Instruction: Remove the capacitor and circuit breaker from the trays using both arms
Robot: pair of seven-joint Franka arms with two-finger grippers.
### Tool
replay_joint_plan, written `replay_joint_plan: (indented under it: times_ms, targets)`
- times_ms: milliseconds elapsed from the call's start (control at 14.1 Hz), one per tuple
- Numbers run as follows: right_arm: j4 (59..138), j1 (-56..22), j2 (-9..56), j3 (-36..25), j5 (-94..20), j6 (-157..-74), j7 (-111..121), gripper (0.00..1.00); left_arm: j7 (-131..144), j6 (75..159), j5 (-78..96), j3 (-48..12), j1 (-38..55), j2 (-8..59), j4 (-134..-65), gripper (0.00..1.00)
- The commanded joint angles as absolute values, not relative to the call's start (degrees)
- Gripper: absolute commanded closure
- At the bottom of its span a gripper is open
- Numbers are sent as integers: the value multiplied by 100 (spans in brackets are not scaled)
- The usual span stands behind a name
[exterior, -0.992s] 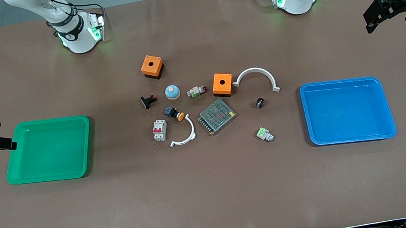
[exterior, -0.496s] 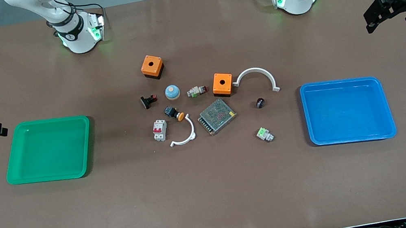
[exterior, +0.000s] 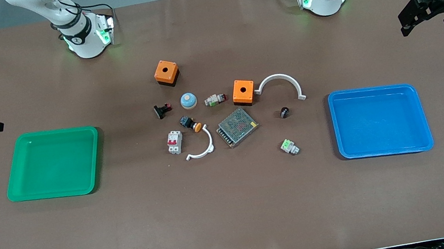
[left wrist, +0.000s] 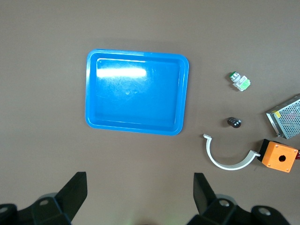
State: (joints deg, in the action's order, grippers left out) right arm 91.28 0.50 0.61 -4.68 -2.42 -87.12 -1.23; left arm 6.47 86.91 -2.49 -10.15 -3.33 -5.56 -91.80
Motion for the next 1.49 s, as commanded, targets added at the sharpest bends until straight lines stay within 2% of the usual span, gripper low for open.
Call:
replay_joint_plan:
  times_ms: [0,496,1417]
  targets:
    - [9492,150,-342,-308,-149,-8842,-141,0,536,8657,-141,-1002,-396,-571,-9071,0]
    - [9527,123,-430,-308,-149,-8842,-149,0,545,8648,-132,-1002,-404,-492,-8956,0]
    - [10213,106,-941,-308,-141,-9211,-132,0,571,8552,62,-993,-396,-483,-8956,0]
